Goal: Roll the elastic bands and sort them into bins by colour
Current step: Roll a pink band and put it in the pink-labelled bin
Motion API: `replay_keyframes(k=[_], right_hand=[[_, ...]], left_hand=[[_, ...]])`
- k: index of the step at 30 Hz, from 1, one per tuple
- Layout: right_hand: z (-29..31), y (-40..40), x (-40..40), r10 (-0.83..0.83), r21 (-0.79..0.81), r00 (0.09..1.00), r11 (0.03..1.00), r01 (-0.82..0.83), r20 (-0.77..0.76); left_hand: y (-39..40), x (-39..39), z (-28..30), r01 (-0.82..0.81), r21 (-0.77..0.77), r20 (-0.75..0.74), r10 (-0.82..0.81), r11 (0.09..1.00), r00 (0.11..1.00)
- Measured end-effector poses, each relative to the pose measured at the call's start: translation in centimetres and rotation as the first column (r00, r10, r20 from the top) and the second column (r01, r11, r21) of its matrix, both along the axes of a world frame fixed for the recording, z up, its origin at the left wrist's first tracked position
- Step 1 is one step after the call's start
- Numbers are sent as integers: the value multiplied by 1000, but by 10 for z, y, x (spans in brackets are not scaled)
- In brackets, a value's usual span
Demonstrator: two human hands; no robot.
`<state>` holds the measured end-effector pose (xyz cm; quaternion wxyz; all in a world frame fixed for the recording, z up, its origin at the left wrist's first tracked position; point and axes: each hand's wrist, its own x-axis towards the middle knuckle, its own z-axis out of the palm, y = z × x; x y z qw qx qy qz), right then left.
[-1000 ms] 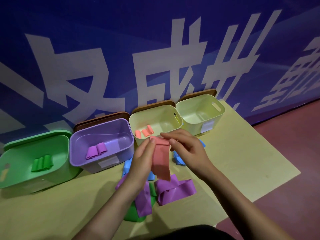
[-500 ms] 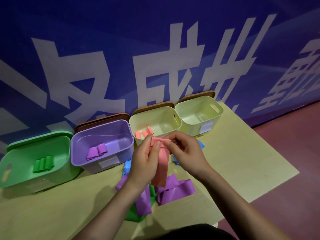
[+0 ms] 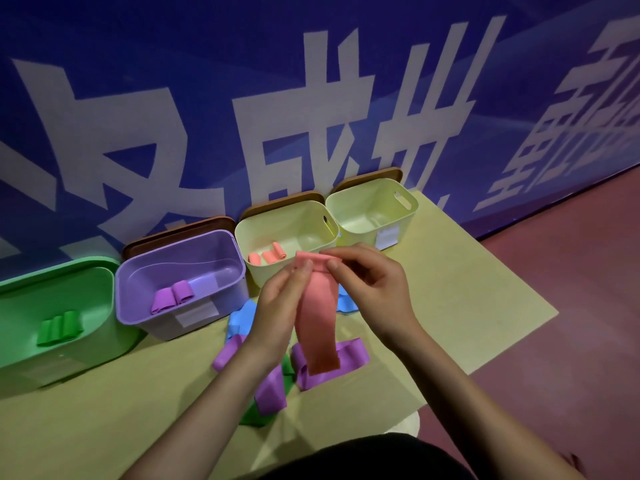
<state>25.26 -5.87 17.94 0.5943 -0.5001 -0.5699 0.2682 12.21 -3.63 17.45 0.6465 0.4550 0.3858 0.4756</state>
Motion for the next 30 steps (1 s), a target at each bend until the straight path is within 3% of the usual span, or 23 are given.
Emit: replay_keyframes(k=[6,10,15,21,24,28,30], right_hand=[[-1,0,7,-83,239,946,971,6,314],[-1,6,9,-43,283,893,954,-96,447],[-1,7,2,89,166,948,975,-145,305],[0,9,-9,83,-16,994,997,-82,78],[1,11,-12,85,-88,995,993,-80,45],[-2,9,-18,16,1,983,1000,-16,184],[-1,6,-20,-3,12,987,1000,1,161]], left_hand=[[3,-1,8,77,-91,121,-66,993,990],[5,-10,6,54,-45,20,-53,998,998],[9,-19,0,-10,6,-161,10,1000,987],[13,-22,-3,-65,165,-308,114,984,945],[9,-22,3,-18,342,-389,158,940,908],[9,-26,7,112,592,-582,327,798,745],[11,-28,7,150,636,-604,367,757,708]])
